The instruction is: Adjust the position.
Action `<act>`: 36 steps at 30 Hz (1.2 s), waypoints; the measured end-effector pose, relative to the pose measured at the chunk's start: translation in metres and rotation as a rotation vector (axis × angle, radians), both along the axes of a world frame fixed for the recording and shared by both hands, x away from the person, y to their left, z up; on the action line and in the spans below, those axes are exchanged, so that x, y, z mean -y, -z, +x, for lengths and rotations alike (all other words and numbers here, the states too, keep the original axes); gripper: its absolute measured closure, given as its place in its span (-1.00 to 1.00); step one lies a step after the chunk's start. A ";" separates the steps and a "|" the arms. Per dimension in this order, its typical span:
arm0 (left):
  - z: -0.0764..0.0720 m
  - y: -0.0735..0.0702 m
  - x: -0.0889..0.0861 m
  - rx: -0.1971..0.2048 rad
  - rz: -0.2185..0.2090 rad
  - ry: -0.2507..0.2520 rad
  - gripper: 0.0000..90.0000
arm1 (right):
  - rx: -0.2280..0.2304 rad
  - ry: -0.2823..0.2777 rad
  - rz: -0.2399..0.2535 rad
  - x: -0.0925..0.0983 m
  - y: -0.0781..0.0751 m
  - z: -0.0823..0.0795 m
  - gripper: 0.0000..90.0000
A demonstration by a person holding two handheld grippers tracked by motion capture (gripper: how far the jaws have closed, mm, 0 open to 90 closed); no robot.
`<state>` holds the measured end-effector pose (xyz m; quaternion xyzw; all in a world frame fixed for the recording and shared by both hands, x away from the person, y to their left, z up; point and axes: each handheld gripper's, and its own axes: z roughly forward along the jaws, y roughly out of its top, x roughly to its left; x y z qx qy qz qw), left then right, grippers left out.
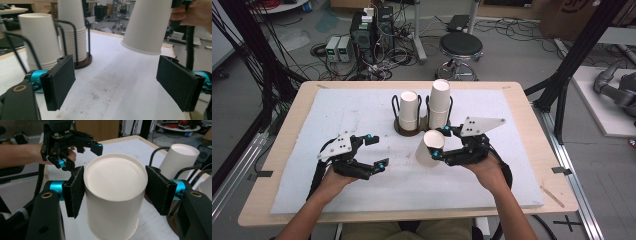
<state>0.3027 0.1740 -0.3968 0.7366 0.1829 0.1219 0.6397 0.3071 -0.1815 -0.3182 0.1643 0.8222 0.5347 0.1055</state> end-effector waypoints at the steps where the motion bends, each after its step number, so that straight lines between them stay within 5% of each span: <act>1: 0.000 -0.001 0.003 0.001 0.001 0.010 -0.66 | 0.002 -0.005 -0.001 -0.002 0.000 -0.001 -0.19; 15: 0.001 -0.006 0.047 0.022 0.035 0.146 -0.66 | -0.003 -0.055 -0.009 -0.017 0.003 -0.005 -0.19; 36: 0.006 0.000 0.079 0.010 0.067 0.215 -0.66 | -0.036 -0.090 0.026 -0.023 0.006 -0.005 -0.19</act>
